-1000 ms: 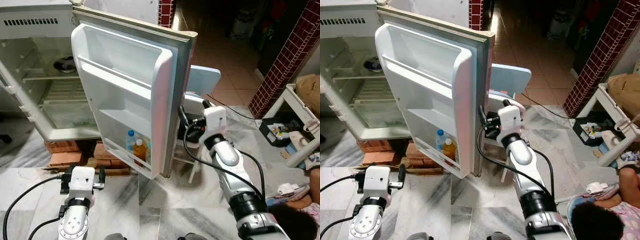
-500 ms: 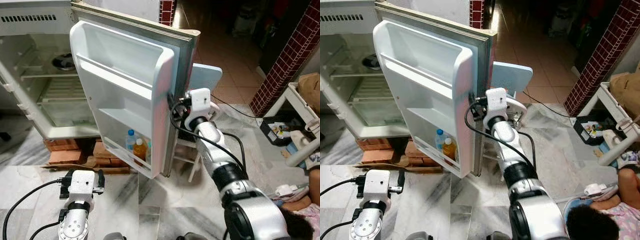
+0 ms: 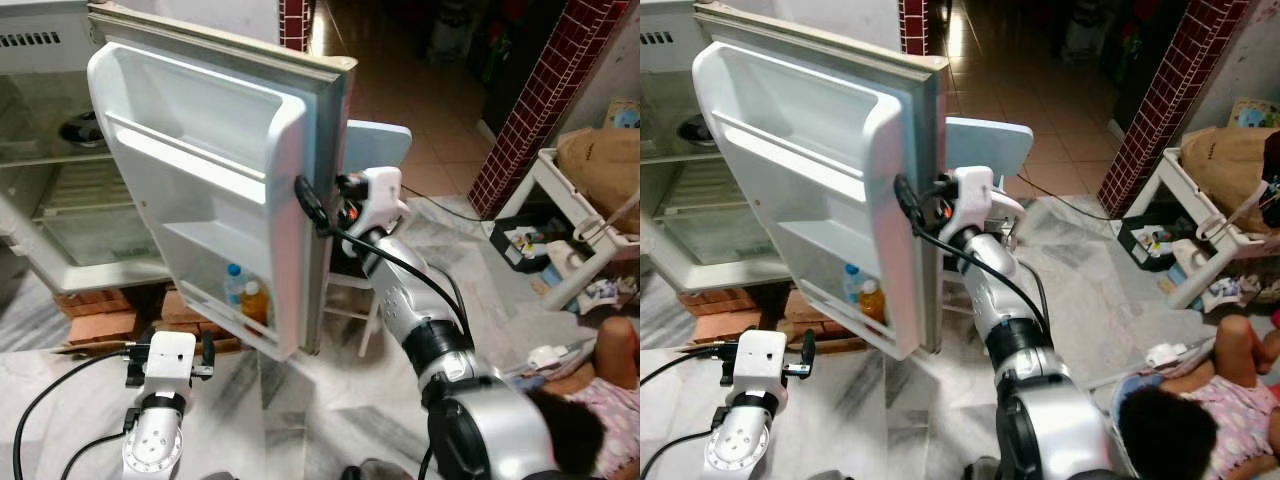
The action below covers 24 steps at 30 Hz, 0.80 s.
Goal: Restocking fridge
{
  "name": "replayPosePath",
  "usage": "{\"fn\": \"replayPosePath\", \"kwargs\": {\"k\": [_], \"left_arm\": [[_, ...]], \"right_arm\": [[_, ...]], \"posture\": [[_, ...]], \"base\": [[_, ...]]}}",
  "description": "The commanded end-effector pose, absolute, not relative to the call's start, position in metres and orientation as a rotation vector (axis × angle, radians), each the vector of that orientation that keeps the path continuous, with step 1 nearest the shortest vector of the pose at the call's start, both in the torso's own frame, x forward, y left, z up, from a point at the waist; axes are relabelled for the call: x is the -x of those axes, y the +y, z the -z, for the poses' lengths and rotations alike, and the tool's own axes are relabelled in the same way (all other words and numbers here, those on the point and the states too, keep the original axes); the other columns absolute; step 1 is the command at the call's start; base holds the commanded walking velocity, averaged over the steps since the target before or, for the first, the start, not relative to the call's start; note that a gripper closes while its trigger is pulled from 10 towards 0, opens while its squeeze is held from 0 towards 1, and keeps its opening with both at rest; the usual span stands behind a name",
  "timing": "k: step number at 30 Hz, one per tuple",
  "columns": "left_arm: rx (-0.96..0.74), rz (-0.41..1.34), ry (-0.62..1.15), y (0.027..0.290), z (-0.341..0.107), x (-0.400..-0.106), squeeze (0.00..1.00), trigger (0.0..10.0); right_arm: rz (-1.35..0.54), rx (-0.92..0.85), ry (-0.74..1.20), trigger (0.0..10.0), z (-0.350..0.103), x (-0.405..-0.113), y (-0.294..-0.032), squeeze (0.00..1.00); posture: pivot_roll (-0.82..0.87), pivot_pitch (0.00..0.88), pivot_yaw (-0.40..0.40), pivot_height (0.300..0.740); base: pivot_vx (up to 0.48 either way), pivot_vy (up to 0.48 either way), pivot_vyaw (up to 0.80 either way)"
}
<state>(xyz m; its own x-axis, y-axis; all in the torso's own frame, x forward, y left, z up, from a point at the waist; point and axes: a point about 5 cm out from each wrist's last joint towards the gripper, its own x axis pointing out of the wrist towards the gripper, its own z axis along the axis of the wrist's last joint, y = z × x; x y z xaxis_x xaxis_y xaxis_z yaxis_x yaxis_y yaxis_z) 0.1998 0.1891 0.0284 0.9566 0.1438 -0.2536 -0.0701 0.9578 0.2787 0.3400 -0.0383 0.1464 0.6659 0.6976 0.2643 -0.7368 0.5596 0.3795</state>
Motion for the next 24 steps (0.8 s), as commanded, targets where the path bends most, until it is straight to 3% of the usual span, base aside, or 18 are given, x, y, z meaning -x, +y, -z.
{"fn": "replayPosePath", "kwargs": {"k": [1, 6, 10, 14, 15, 16, 18, 20, 24], "left_arm": [[-0.279, -0.105, 0.286, 0.190, -0.027, -0.199, 0.00, 10.0], [-0.281, -0.107, 0.258, 0.191, -0.031, -0.202, 0.00, 10.0], [-0.281, -0.105, 0.241, 0.190, -0.033, -0.205, 0.00, 10.0], [-0.288, -0.097, 0.235, 0.190, -0.034, -0.206, 0.00, 10.0], [-0.288, -0.097, 0.237, 0.190, -0.034, -0.206, 0.00, 10.0], [-0.290, -0.097, 0.243, 0.190, -0.033, -0.204, 0.00, 10.0], [-0.291, -0.096, 0.244, 0.191, -0.033, -0.204, 0.00, 10.0], [-0.292, -0.092, 0.249, 0.191, -0.031, -0.203, 0.00, 10.0], [-0.293, -0.092, 0.250, 0.191, -0.032, -0.203, 0.00, 10.0]], "right_arm": [[-1.068, -0.522, -0.181, 10.0, -0.178, -0.329, -0.015, 0.00], [-1.159, -0.654, -0.197, 10.0, -0.193, -0.317, -0.027, 0.00], [-1.154, -0.592, -0.140, 10.0, -0.178, -0.310, -0.048, 0.00], [-1.070, -0.360, -0.031, 10.0, -0.145, -0.309, -0.066, 0.00], [-1.061, -0.283, 0.020, 10.0, -0.135, -0.309, -0.069, 0.00], [-1.033, -0.098, 0.130, 10.0, -0.112, -0.310, -0.079, 0.00], [-1.030, -0.017, 0.189, 10.0, -0.103, -0.308, -0.084, 0.00], [-0.976, 0.175, 0.368, 10.0, -0.077, -0.311, -0.104, 0.00], [-0.918, 0.250, 0.432, 10.0, -0.070, -0.318, -0.118, 0.00]], "posture": [[0.08, 0.015, -0.043, 0.740], [0.07, 0.012, -0.034, 0.740], [0.07, 0.010, -0.030, 0.740], [0.07, 0.009, -0.026, 0.740], [0.07, 0.009, -0.026, 0.740], [0.07, 0.009, -0.026, 0.740], [0.07, 0.009, -0.028, 0.740], [0.08, 0.008, -0.028, 0.740], [0.08, 0.006, -0.030, 0.740]], "base": [[0.000, 0.000, 0.00], [0.000, 0.000, 0.00], [0.000, 0.000, 0.00], [0.000, 0.000, 0.00], [0.000, 0.000, 0.00], [0.000, 0.000, 0.00], [0.000, 0.000, 0.00], [0.000, 0.000, 0.00], [0.000, 0.000, 0.00]]}}
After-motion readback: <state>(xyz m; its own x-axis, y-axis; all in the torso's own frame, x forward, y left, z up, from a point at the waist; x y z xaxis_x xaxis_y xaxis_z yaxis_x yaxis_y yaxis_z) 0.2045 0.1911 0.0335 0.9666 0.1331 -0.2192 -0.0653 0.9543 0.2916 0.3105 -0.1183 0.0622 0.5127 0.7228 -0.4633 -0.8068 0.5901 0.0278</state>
